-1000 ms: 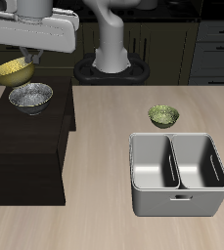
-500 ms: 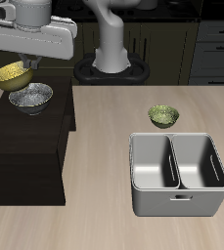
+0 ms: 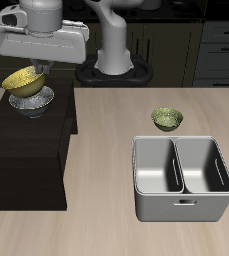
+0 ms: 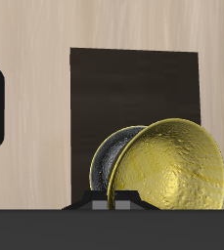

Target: Stack the yellow bowl on the black bowl

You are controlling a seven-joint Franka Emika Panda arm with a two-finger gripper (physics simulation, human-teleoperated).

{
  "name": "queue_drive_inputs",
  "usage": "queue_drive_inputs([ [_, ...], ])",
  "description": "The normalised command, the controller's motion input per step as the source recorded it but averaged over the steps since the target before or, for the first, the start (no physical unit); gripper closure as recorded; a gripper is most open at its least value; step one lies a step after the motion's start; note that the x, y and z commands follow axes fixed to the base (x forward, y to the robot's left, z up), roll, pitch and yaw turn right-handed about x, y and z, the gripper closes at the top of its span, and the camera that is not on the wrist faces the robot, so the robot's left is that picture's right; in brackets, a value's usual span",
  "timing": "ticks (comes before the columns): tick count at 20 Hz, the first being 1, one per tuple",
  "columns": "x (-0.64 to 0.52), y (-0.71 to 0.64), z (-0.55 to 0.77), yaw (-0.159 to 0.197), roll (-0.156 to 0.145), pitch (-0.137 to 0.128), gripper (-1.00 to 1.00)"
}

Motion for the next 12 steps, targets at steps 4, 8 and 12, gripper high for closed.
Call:
queue_drive_inputs([
  [4,0.11,0.04,-0.12,0.02,-0.01,0.011,1.0],
  [8,0.04,0.02,-0.19,-0.017,0.01,0.047,-1.0],
  [12,0.04,0.05,-0.28,-0.024,0.0,0.085,-1.0],
])
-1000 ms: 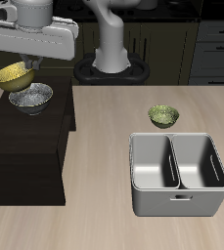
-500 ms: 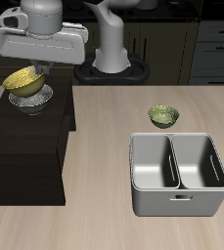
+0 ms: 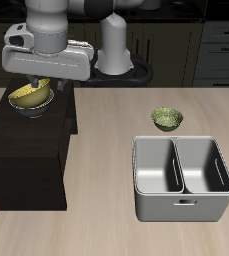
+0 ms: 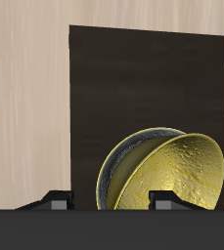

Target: Stack the yellow bowl on the black bowl

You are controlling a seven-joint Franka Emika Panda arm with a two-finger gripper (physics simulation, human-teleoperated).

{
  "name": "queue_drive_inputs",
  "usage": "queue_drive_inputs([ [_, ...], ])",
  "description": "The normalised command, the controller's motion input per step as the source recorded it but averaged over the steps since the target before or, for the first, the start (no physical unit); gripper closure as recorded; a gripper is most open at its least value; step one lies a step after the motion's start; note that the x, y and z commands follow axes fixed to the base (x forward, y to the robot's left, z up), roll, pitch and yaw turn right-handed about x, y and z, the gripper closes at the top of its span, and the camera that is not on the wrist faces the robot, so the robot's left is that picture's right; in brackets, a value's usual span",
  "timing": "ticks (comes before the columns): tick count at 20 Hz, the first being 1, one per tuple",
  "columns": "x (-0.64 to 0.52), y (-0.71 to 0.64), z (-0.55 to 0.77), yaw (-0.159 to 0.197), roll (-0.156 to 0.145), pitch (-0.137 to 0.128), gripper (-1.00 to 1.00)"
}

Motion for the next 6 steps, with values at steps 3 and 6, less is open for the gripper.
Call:
queue_drive_inputs([
  [3,-0.08,0.07,-0.03,0.031,0.014,0.008,-1.0],
  [6,-0.2,0.04,0.15,-0.029,0.02,-0.013,-1.0],
])
